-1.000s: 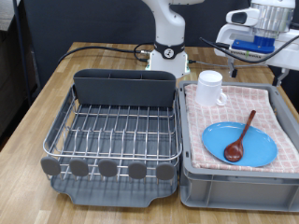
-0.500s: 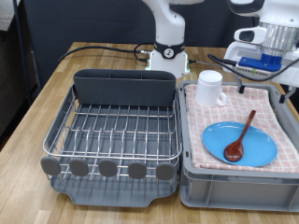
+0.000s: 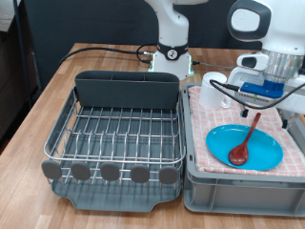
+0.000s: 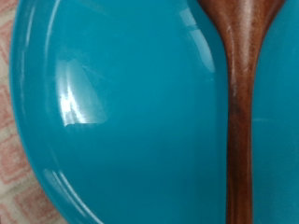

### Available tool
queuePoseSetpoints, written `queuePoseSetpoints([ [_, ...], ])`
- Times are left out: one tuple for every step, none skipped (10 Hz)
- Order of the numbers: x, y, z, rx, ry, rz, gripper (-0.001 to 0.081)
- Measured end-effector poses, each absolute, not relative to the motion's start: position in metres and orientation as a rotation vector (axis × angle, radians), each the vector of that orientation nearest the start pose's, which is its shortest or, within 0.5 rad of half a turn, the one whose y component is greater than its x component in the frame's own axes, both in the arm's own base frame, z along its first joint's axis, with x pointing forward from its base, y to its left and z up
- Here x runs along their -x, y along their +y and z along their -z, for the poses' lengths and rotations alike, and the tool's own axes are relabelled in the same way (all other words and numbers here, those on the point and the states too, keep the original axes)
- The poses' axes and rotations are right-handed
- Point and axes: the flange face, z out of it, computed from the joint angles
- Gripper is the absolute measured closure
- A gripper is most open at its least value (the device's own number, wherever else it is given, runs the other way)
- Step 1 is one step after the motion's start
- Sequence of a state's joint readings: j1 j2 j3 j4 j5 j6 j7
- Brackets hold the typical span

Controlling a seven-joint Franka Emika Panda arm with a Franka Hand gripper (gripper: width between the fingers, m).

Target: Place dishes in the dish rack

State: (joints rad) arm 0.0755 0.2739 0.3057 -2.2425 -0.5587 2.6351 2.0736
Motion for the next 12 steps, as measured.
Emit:
queuePoseSetpoints([
  [-0.509, 0.219, -0.253, 2.483, 1.778, 0.404, 0.0004],
  [-0.509, 0.219, -0.246, 2.481, 1.783, 0.412, 0.0004],
  [-0.508, 0.22, -0.241, 2.478, 1.784, 0.423, 0.0004],
  [-0.507, 0.219, -0.236, 2.471, 1.789, 0.436, 0.0004],
  [-0.507, 0.219, -0.232, 2.464, 1.792, 0.445, 0.0004],
  [-0.506, 0.218, -0.228, 2.461, 1.798, 0.45, 0.0004],
  [-0.506, 0.217, -0.226, 2.457, 1.803, 0.456, 0.0004],
  [-0.505, 0.216, -0.224, 2.448, 1.807, 0.461, 0.0004],
  [-0.504, 0.214, -0.222, 2.441, 1.811, 0.464, 0.0004],
  [-0.502, 0.211, -0.22, 2.434, 1.816, 0.465, 0.0004],
  [-0.5, 0.21, -0.218, 2.421, 1.825, 0.468, 0.0004],
  [-0.499, 0.208, -0.216, 2.411, 1.827, 0.47, 0.0004],
])
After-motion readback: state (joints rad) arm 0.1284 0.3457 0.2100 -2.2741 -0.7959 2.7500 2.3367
